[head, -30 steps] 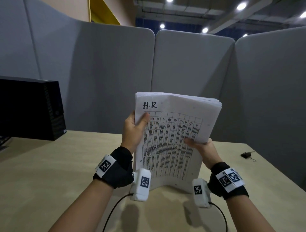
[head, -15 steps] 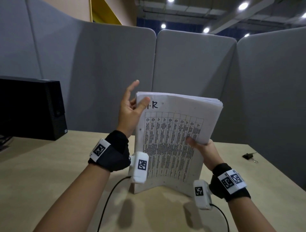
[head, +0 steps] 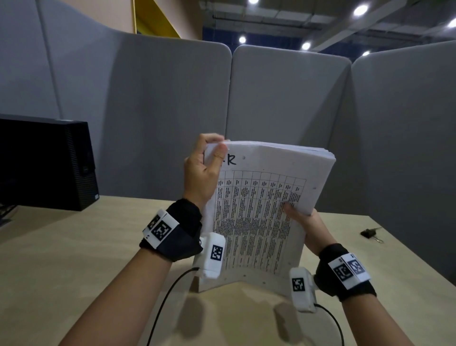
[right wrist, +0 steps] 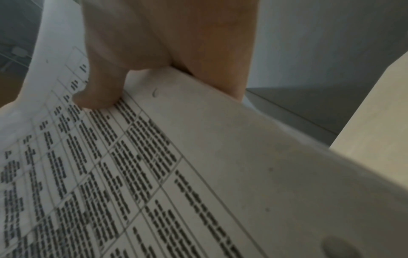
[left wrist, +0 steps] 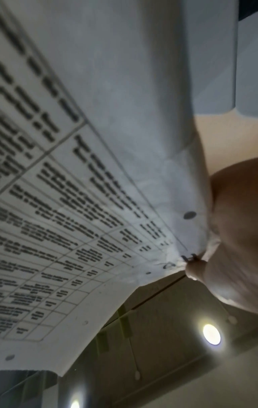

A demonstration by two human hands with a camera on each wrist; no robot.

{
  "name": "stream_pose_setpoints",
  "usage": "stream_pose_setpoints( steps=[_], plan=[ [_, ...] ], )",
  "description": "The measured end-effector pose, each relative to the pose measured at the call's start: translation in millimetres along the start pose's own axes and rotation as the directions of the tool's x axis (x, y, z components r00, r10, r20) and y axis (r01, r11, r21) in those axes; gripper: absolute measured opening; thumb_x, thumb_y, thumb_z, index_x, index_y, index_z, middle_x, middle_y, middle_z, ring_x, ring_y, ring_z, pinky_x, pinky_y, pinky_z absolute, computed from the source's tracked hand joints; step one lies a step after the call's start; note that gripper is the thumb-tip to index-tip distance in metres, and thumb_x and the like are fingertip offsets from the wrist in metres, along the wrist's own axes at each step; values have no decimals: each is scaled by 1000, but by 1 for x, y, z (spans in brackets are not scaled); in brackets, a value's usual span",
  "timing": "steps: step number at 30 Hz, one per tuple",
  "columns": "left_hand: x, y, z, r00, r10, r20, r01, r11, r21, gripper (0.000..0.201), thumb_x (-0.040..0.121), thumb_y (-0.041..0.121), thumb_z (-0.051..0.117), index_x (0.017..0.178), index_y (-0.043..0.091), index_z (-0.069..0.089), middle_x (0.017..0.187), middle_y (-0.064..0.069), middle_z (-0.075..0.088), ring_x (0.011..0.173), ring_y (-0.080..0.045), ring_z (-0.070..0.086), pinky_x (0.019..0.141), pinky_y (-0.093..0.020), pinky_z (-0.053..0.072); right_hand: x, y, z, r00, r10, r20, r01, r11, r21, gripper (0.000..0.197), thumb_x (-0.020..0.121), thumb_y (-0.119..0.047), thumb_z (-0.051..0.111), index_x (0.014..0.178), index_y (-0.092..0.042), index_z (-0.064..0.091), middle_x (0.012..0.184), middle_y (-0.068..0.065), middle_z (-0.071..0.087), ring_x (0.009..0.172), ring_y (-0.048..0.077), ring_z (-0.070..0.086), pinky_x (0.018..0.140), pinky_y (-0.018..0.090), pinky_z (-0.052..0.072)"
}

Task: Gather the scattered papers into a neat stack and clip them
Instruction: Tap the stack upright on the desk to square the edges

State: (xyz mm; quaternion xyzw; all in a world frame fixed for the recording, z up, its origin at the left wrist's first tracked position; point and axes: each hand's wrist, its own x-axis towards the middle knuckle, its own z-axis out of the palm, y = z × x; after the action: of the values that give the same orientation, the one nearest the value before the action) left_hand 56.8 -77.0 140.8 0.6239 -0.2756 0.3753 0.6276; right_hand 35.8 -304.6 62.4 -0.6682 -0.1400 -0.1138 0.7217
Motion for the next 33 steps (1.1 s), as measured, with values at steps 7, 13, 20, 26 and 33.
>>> stream_pose_setpoints(
  steps=[7,13,20,26,33],
  plan=[
    [-3,3,-13,886,-442,139,463,839,-286,83,77,30,71,139,35,17,128,-10,57,111,-27,61,93,-46,49,-1,4,-4,1000,-14,-16,12,998,-65,82,28,-53,89,99,-17,65,95,0,73,94,22,68,86,42,53],
    [-30,-12,-11,756,-609,240,637,768,-60,33,73,24,72,100,14,56,94,2,66,87,-8,63,101,-42,45,-3,10,6,996,-9,-91,6,999,-33,84,30,-52,88,101,-13,66,104,11,71,101,33,64,90,53,50],
    [-41,-26,-3,849,-496,183,515,855,-69,31,69,27,76,96,19,65,102,-5,67,91,-11,68,81,-26,56,-8,11,1,989,-19,-148,16,1000,-21,70,34,-41,89,96,-15,67,100,8,71,101,32,64,87,46,53],
    [-41,-27,-4,825,-517,229,554,821,-138,19,79,9,68,95,18,66,89,9,70,81,2,69,77,-17,55,-8,10,3,992,17,-128,-23,999,-41,45,55,-22,81,97,-18,66,102,5,71,99,26,65,88,42,53],
    [-39,-29,-6,799,-525,293,569,817,-89,18,78,9,69,89,22,64,85,10,67,74,9,65,73,-11,49,-7,8,6,992,10,-130,-24,994,-105,33,71,6,69,95,-16,64,96,1,69,88,14,66,81,34,55]
  ],
)
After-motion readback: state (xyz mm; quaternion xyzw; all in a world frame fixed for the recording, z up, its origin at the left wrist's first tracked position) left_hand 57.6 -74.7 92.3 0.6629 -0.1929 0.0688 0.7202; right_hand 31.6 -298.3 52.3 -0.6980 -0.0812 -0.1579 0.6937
